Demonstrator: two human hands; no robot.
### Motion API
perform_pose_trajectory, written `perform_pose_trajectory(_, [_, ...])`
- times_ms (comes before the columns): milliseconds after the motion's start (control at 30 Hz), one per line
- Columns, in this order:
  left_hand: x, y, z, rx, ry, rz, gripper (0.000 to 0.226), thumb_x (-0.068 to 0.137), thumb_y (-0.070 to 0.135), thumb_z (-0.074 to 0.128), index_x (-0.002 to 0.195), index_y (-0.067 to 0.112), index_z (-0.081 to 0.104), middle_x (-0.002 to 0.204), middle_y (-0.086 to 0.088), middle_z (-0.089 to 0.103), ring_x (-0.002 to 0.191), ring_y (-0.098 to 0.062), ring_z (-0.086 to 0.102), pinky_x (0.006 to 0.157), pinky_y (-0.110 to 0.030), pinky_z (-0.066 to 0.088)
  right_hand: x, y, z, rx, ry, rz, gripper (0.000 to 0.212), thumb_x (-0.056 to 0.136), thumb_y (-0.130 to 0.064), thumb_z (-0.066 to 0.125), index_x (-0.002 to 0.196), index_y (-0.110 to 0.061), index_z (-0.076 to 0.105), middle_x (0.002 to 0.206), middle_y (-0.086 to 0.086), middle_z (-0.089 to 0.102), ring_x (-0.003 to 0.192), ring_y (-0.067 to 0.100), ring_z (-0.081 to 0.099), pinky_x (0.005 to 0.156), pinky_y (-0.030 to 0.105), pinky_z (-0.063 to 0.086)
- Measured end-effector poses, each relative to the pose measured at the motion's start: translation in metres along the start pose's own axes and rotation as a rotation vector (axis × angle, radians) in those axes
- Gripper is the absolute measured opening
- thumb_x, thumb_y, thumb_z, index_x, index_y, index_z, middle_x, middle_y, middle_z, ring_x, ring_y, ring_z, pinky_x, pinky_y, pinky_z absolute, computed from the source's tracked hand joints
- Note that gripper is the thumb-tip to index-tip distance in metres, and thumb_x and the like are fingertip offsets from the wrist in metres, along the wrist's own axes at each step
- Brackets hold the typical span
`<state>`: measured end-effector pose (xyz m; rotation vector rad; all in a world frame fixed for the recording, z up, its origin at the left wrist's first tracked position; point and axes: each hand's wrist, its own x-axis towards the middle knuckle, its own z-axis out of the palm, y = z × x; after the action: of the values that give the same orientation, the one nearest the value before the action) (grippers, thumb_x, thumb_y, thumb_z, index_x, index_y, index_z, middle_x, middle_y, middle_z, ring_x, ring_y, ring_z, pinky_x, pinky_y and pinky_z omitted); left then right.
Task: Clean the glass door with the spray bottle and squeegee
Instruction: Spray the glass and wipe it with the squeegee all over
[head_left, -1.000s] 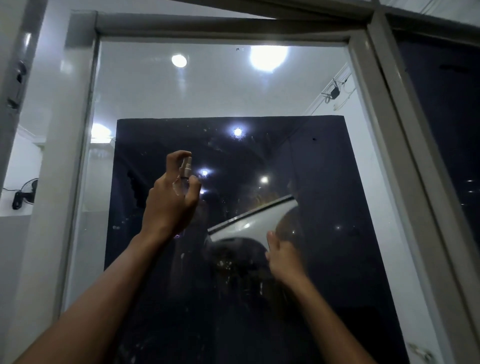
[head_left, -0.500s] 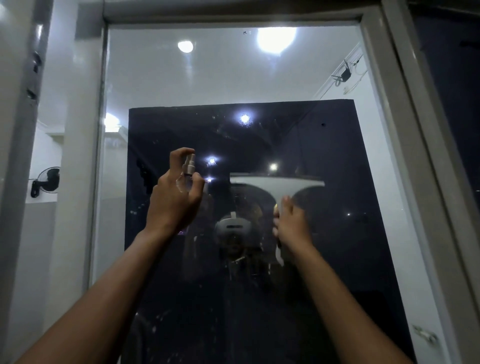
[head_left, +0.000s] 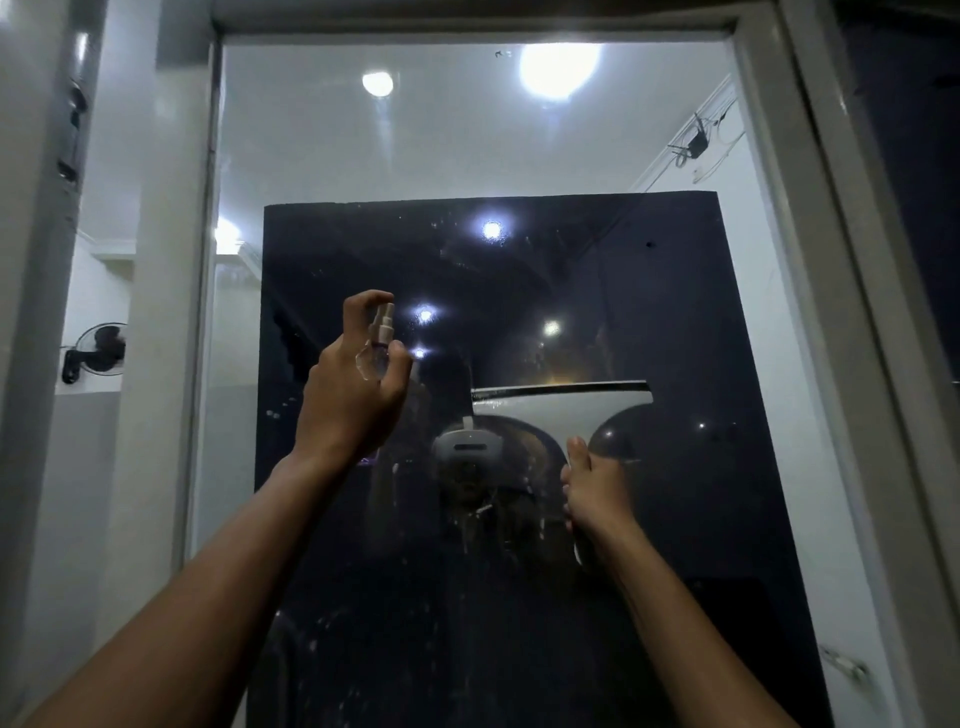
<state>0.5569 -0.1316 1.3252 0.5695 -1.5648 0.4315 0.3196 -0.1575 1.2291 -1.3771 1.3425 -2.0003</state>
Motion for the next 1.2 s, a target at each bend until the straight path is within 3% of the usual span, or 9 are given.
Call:
perform_pose_trajectory(200, [-0.004,0.005,0.001,-0.035,-0.01,-0.002,0.044,0.092,0.035,0.044,0.135,0.031,0.033,0.074,-0.002,0.058,0.063,-0.027,0.062,0.064,-0.053,0.058,-0.037,0.074,-0.018,-0.179,0.014,0.006,0.057,0.105,-0.048,0.037,0.058,-0.017,0.05,0.051,-0.003,0.048,0.054,0.02,0.048,0.064,0.038,0.041])
perform_pose_trajectory(367, [-0.018,0.007,0.003,-0.084,-0.016,0.005,0.046,0.094,0.033,0.045,0.137,0.025,0.034,0.074,-0.003,0.057,0.061,-0.023,0.062,0.06,-0.046,0.058,-0.075,0.124,-0.027,-0.161,0.02,0.043,0.06,0.103,-0.052,0.038,0.051,-0.023,0.049,0.044,-0.006,0.044,0.042,0.011,0.043,0.056,0.03,0.037])
perform_pose_trajectory(567, [-0.051,-0.003,0.013,-0.119,-0.016,-0.048,0.043,0.093,0.035,0.045,0.135,0.032,0.035,0.071,0.001,0.058,0.059,-0.018,0.061,0.054,-0.037,0.053,-0.061,0.066,-0.01,0.019,-0.012,-0.03,0.05,0.106,-0.045,0.037,0.062,-0.022,0.044,0.05,-0.003,0.037,0.049,0.018,0.036,0.056,0.036,0.031])
perform_pose_trajectory(733, [-0.082,-0.02,0.023,-0.119,0.009,-0.111,0.038,0.096,0.032,0.048,0.132,0.036,0.037,0.067,0.007,0.056,0.054,-0.009,0.057,0.051,-0.028,0.044,-0.022,0.009,0.007,-0.004,-0.054,-0.104,0.051,0.107,-0.045,0.033,0.068,-0.016,0.048,0.051,-0.001,0.042,0.042,0.014,0.042,0.045,0.028,0.037])
perform_pose_trajectory(900, [-0.124,-0.036,0.027,-0.124,-0.032,-0.189,0.038,0.101,0.023,0.051,0.134,0.036,0.037,0.072,0.007,0.062,0.06,-0.008,0.063,0.053,-0.03,0.049,-0.05,0.085,0.008,-0.142,-0.027,-0.035,0.054,0.106,-0.043,0.039,0.061,-0.016,0.049,0.056,0.003,0.049,0.055,0.021,0.05,0.061,0.034,0.04])
perform_pose_trajectory(1034, [-0.15,-0.043,0.025,-0.144,-0.041,-0.225,0.042,0.095,0.033,0.047,0.136,0.036,0.037,0.073,0.006,0.063,0.063,-0.007,0.064,0.055,-0.034,0.052,-0.107,0.167,-0.002,-0.199,-0.015,0.055,0.054,0.106,-0.04,0.042,0.057,-0.017,0.047,0.049,-0.002,0.048,0.05,0.015,0.048,0.06,0.032,0.041])
perform_pose_trajectory(1200, [-0.166,-0.045,0.022,-0.148,-0.048,-0.239,0.041,0.095,0.034,0.047,0.135,0.036,0.038,0.07,0.01,0.06,0.062,-0.005,0.062,0.054,-0.028,0.044,-0.129,0.163,-0.006,-0.066,-0.042,0.015,0.051,0.103,-0.045,0.04,0.059,-0.019,0.041,0.048,-0.004,0.038,0.049,0.016,0.039,0.057,0.034,0.034])
